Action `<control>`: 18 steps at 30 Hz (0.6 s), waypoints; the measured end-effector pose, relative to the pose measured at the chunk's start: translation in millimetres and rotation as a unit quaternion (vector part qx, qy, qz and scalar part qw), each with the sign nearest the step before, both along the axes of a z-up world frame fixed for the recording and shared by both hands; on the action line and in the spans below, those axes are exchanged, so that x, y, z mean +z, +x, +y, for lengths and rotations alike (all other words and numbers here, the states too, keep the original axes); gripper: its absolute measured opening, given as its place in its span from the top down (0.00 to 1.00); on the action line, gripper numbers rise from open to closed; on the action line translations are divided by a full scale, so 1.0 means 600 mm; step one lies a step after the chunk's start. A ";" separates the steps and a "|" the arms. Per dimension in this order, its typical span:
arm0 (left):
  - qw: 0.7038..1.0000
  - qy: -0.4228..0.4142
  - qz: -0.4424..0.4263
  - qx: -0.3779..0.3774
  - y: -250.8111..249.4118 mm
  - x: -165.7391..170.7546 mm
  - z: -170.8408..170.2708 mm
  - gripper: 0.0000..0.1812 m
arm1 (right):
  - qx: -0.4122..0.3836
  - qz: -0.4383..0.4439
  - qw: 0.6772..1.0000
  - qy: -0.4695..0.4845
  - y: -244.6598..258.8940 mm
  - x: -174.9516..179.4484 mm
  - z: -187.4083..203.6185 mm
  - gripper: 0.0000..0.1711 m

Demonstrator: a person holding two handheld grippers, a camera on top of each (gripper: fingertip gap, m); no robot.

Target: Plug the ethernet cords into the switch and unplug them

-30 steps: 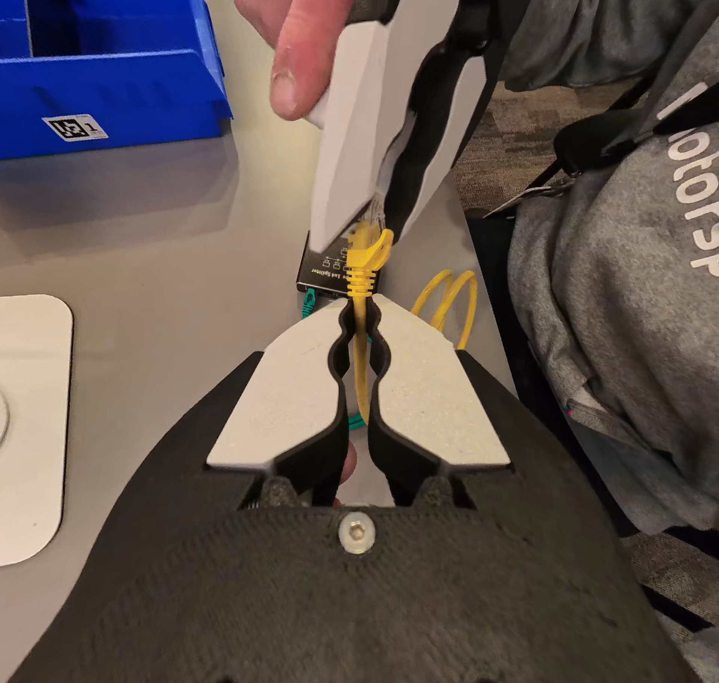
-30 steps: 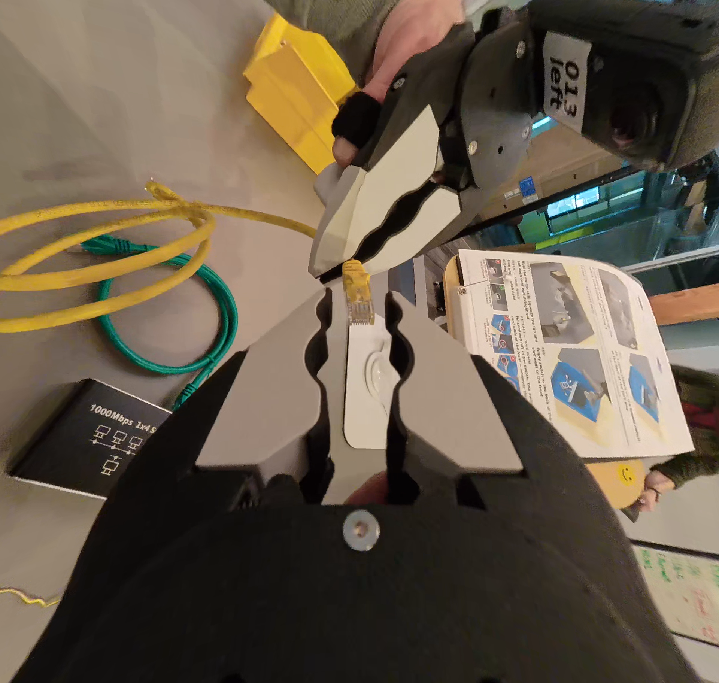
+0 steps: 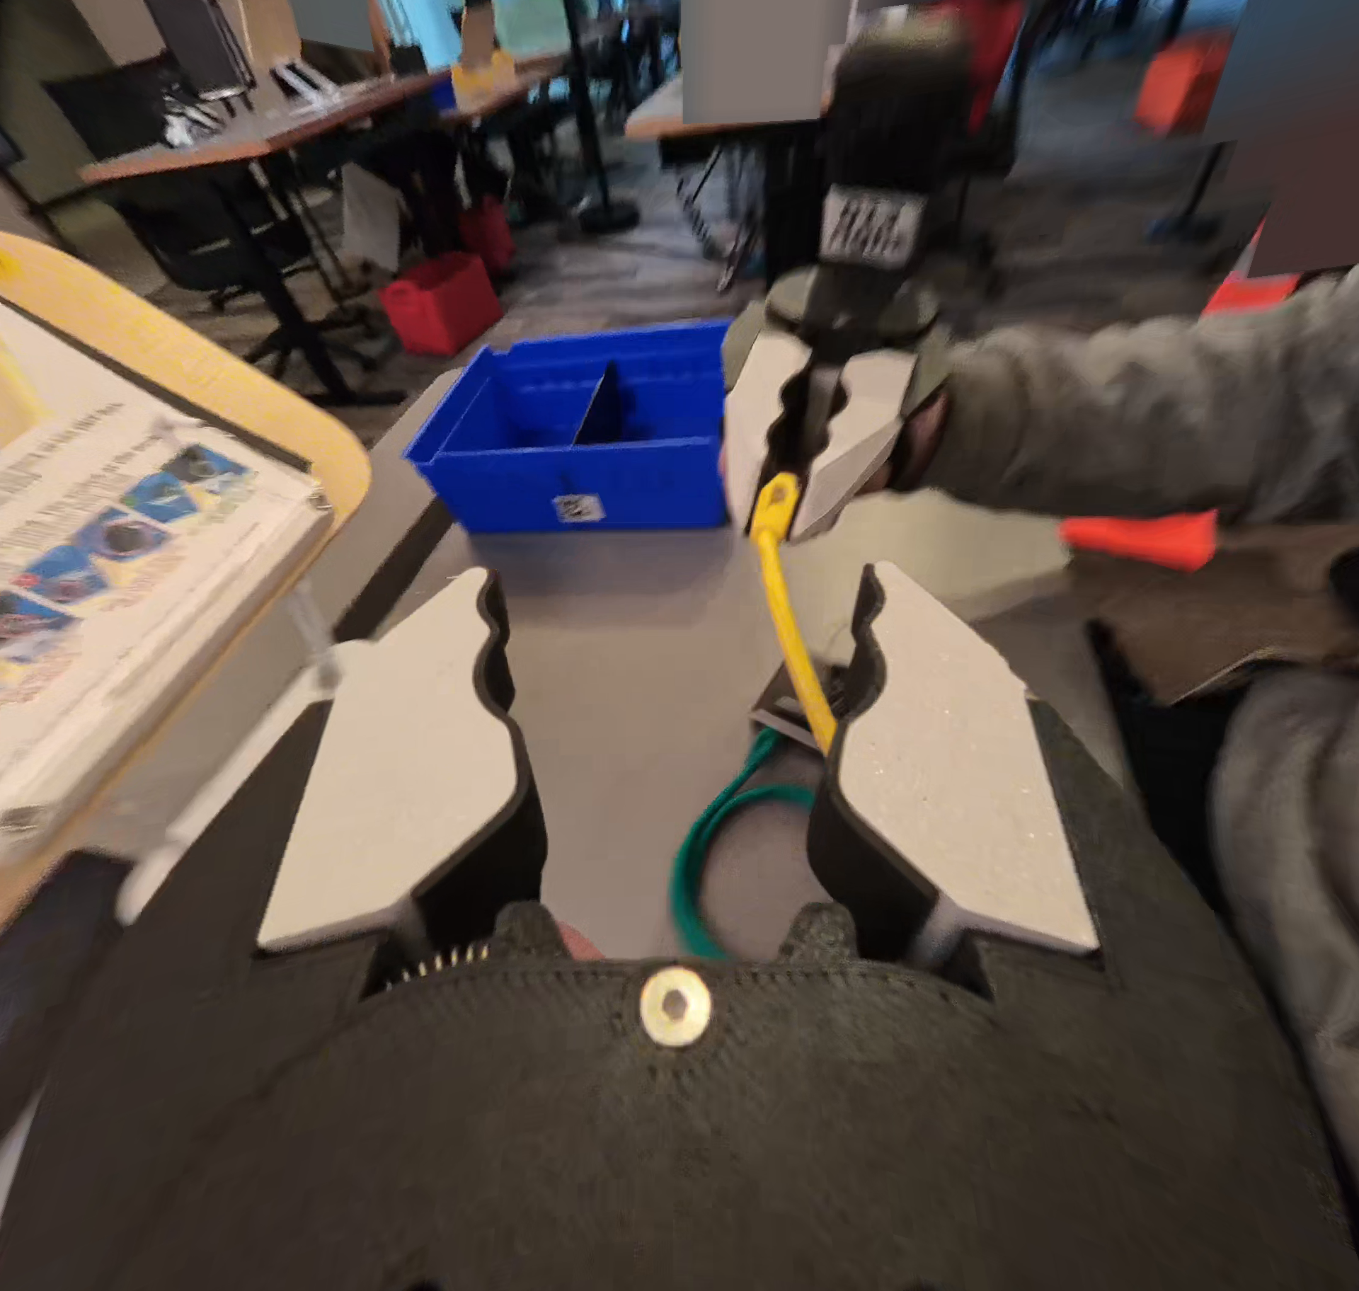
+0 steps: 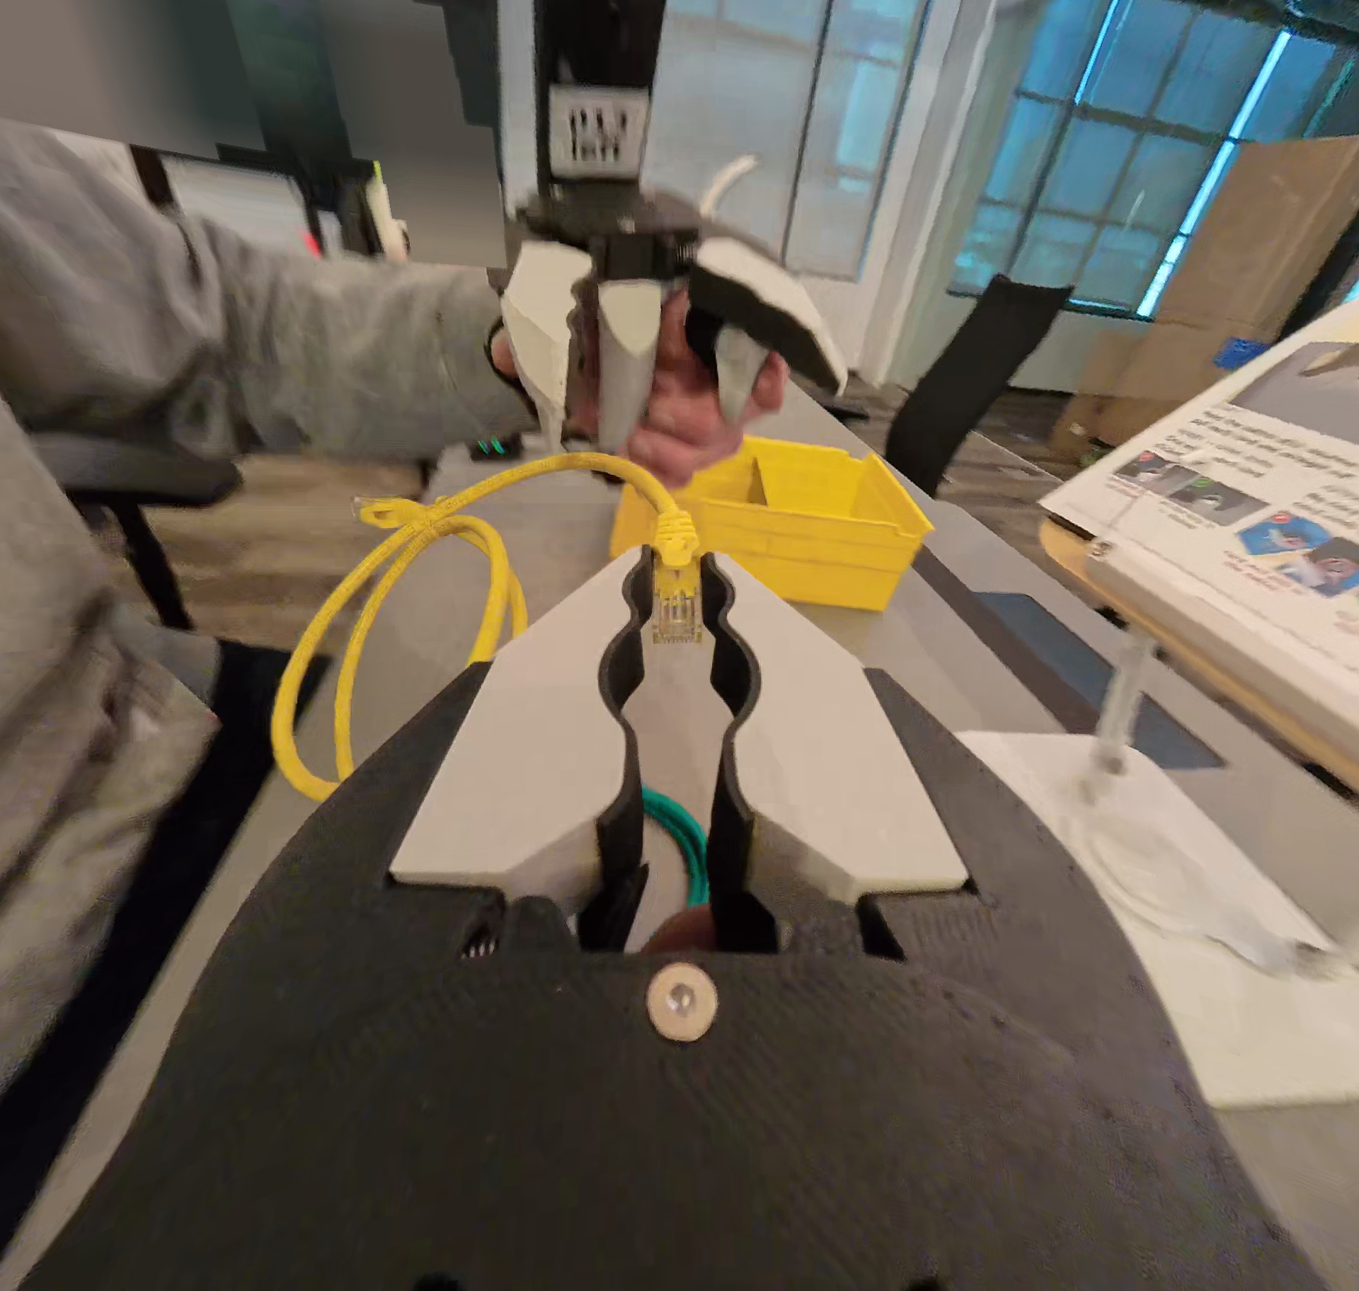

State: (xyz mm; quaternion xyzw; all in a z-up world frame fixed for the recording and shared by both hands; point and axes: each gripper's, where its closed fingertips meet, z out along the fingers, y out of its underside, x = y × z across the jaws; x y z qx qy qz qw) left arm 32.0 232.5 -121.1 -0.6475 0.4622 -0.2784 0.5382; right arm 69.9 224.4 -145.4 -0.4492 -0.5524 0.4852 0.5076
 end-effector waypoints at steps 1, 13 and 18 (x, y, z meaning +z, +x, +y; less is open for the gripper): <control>0.999 -0.017 -0.033 -0.010 0.008 -0.001 -0.006 0.51 | 0.013 0.015 0.999 -0.025 -0.003 0.000 -0.004 0.95; 0.987 0.039 -0.152 0.046 -0.077 -0.010 0.034 0.72 | 0.064 0.106 0.983 -0.134 0.003 0.015 -0.013 0.94; 0.995 0.070 -0.070 0.025 -0.010 -0.073 0.012 0.68 | 0.077 0.127 0.979 -0.137 -0.005 0.044 -0.009 0.95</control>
